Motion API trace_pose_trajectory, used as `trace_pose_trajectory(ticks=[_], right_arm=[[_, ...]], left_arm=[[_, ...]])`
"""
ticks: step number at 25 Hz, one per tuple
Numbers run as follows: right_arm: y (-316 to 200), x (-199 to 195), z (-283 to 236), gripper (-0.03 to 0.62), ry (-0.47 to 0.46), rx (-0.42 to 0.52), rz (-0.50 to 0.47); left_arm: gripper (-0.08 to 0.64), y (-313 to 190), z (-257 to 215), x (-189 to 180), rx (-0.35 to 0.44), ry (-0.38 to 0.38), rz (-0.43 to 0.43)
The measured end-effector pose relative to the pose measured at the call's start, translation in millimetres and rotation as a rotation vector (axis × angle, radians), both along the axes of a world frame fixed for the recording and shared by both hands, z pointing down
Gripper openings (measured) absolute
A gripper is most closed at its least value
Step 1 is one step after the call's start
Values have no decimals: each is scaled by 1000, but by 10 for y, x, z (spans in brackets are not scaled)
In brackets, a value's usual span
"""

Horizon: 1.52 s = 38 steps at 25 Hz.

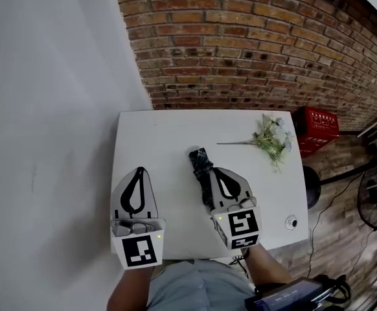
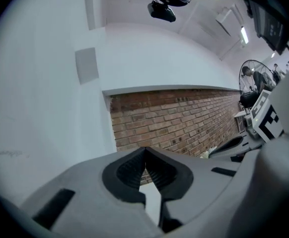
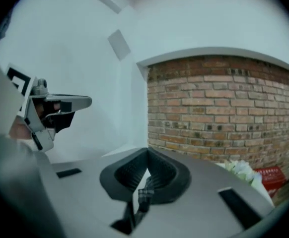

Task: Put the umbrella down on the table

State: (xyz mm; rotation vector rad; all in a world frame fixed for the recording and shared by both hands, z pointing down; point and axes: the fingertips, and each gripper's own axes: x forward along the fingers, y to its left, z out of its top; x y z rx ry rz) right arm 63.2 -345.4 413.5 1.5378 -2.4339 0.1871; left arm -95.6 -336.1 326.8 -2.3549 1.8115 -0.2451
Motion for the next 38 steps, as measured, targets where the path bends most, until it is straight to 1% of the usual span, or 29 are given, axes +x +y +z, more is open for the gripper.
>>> trace_pose_trajectory(ticks=[2, 4, 8, 15, 21, 25, 38], right_arm=[[74, -35, -285, 6, 10, 92, -15], [156, -47, -487, 5, -14, 143, -21], [284, -4, -668, 5, -53, 161, -26], [461, 15, -951, 3, -69, 213, -49], [520, 29, -1073, 5, -59, 236, -44], [537, 8, -1067, 5, -60, 241, -47], [531, -16, -1046, 5, -57, 230, -48]], left_arm=[[6, 84, -210, 43, 48, -8, 4], [5, 169, -340, 64, 78, -12, 2], [6, 306, -482, 74, 113, 0, -10], [6, 486, -640, 145, 158, -6, 3], [5, 549, -675, 191, 160, -11, 14], [6, 562, -650, 190, 159, -10, 15], [6, 555, -615, 189, 151, -17, 16]])
